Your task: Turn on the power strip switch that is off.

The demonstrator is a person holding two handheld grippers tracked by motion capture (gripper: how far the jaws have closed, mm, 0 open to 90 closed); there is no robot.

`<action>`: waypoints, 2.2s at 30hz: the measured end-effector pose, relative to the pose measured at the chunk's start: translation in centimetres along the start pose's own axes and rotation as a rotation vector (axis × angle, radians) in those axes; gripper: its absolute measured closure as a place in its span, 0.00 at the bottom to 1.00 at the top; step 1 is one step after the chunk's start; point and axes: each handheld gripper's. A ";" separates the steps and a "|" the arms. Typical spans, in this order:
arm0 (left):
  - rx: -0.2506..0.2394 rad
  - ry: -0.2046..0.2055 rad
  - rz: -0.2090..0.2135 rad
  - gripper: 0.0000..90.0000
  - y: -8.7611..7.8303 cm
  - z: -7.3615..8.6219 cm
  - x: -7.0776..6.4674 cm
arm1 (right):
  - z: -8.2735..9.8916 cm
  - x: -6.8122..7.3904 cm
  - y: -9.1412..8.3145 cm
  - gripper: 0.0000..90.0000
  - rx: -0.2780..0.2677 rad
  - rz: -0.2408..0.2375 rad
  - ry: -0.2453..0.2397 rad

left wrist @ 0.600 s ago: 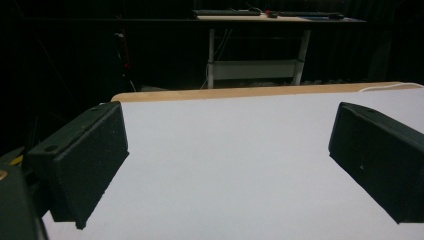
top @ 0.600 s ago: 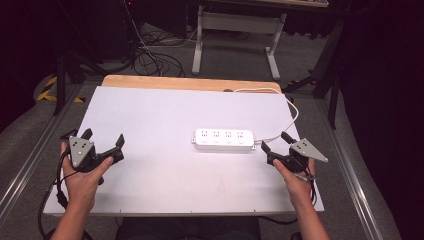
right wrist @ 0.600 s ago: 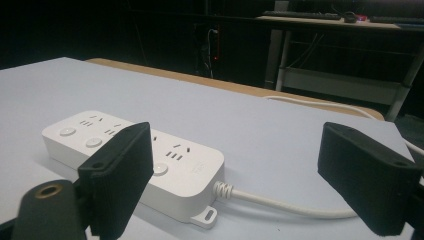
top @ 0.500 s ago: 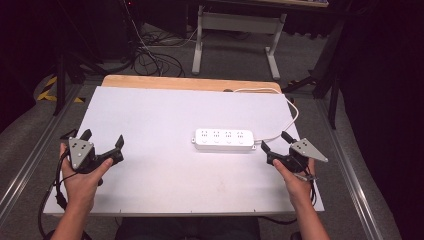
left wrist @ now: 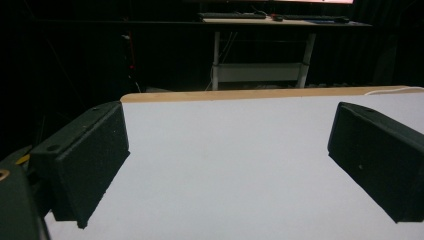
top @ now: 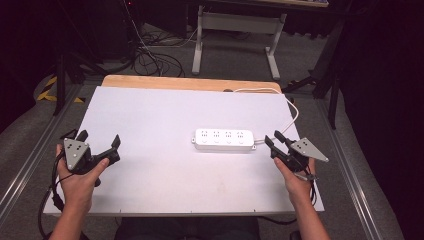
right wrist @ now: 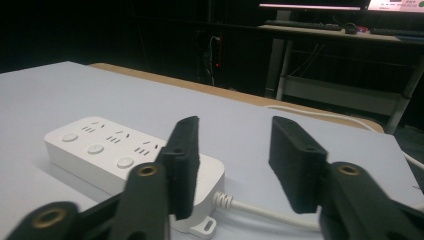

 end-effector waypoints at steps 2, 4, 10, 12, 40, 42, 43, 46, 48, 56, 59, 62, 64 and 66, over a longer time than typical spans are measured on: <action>0.002 0.002 -0.002 0.04 0.0 0.0 0.0 | 0.0 0.0 -0.1 0.73 -0.001 -0.005 -0.001; 0.003 0.003 0.000 0.04 0.1 0.0 0.0 | 0.0 0.0 -0.2 0.77 0.002 -0.008 -0.001; 0.004 0.006 0.011 0.04 0.2 0.0 -0.1 | 0.0 -0.1 -0.4 0.87 -0.005 -0.011 0.003; 0.003 0.006 0.013 0.04 0.2 0.0 -0.1 | -0.1 -0.1 -0.6 0.92 -0.002 -0.011 0.013; 0.014 0.033 0.020 0.05 0.3 0.1 -0.4 | -3.9 0.3 2.1 1.00 0.125 -0.118 0.087; 0.014 0.036 0.020 0.05 0.3 0.1 -0.3 | -4.1 0.7 2.6 1.00 0.136 -0.123 0.072; 0.017 0.036 0.018 0.05 0.3 0.1 -0.3 | -4.3 1.0 3.1 1.00 0.148 -0.133 0.068; 0.017 0.032 0.017 0.05 0.2 0.1 -0.3 | -4.5 1.7 3.8 1.00 0.163 -0.143 0.052; 0.014 0.032 0.018 0.05 0.2 0.2 -0.2 | -4.6 1.8 4.1 1.00 0.164 -0.148 0.054; 0.016 0.040 0.022 0.05 0.1 0.2 -0.3 | -5.0 3.3 6.2 1.00 0.188 -0.186 0.039; 0.015 0.037 0.022 0.05 0.1 0.2 -0.3 | -5.1 3.8 6.7 1.00 0.193 -0.200 0.032; 0.016 0.042 0.023 0.04 0.1 0.2 -0.3 | -5.1 4.5 7.4 1.00 0.207 -0.216 0.024; 0.017 0.046 0.023 0.05 0.0 0.2 -0.4 | -5.1 4.6 7.5 1.00 0.210 -0.219 0.022; 0.017 0.048 0.024 0.05 0.0 0.2 -0.4 | -4.9 5.1 8.1 1.00 0.225 -0.232 0.015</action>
Point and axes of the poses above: each handheld gripper's, and its own axes: y roughly forward along the jaws, z roughly out of its underside, x roughly to its left, and after that the axes turned 1 degree about x, right-handed
